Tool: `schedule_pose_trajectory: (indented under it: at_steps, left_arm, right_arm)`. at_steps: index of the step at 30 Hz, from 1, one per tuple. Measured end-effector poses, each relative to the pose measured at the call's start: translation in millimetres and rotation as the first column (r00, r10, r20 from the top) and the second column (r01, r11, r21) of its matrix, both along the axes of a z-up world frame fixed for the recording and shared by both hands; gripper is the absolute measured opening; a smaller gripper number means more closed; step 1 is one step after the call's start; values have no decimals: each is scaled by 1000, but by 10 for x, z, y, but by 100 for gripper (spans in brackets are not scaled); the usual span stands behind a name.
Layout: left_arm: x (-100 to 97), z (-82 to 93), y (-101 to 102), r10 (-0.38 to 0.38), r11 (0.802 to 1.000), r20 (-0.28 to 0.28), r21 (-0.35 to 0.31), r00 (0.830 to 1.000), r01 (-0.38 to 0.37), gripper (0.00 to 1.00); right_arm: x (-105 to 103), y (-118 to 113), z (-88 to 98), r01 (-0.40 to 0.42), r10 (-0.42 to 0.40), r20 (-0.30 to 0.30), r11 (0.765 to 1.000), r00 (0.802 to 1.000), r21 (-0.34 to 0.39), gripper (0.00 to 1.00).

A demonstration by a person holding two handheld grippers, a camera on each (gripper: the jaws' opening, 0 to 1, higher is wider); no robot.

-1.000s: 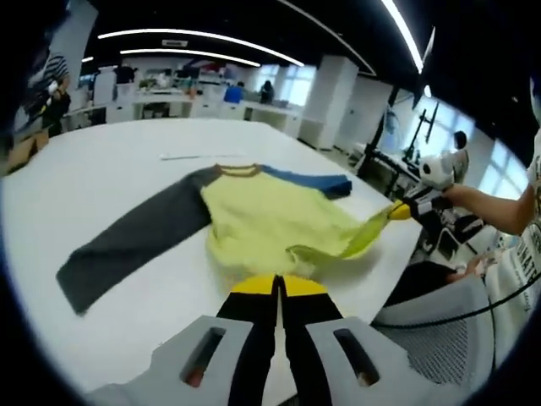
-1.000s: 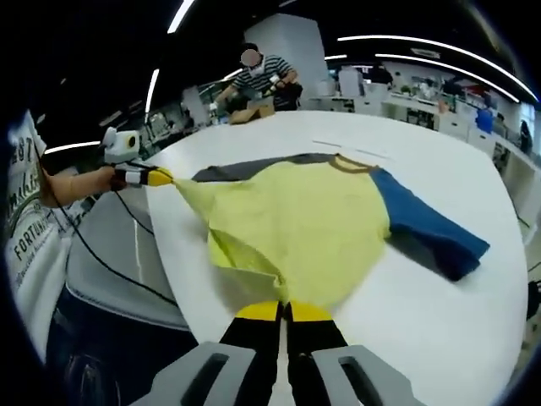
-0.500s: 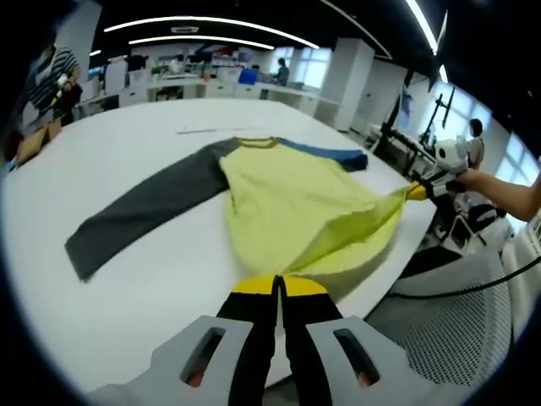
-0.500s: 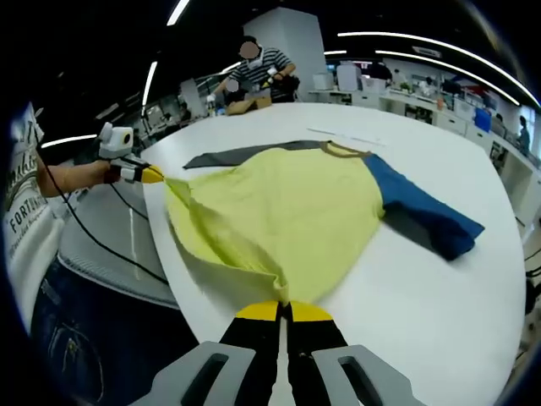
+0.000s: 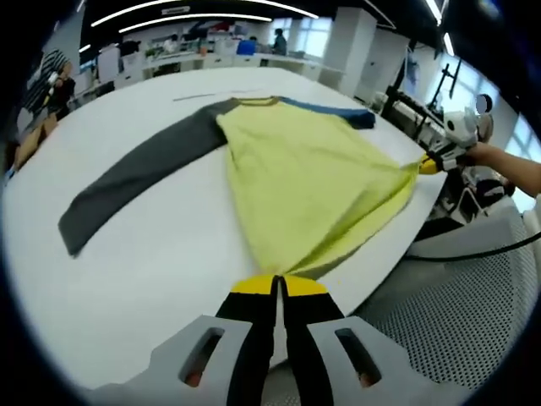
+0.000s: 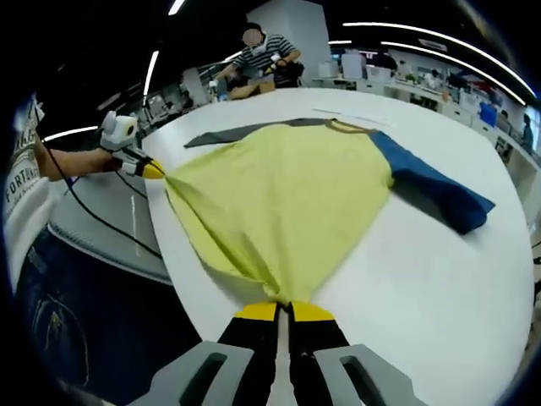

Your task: Fold the garment on the visible template until the final outline fits inside the template.

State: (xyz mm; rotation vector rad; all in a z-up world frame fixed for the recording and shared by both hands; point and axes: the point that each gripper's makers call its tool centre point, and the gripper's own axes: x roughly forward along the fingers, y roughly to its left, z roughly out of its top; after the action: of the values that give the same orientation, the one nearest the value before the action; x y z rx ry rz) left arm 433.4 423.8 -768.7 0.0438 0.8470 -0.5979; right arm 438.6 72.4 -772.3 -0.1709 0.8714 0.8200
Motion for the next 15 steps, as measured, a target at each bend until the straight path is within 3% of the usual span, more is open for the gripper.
schedule_pose_trajectory:
  at_steps: [7, 11, 15]
  left_arm:
    - [37, 135, 16, 46, 997, 10, -55, 999, -46, 13]
    - [135, 239, 6, 76, 990, 26, -120, 997, -72, 14]
    - [172, 205, -16, 70, 991, 16, -114, 997, -67, 15]
  right_arm:
    - [-65, 16, 89, 44, -41, -63, 998, 997, 35, 25]
    - [-55, 89, 162, 40, -37, -45, 998, 998, 49, 24]
    - [-30, 157, 118, 41, -39, -47, 999, 998, 27, 19]
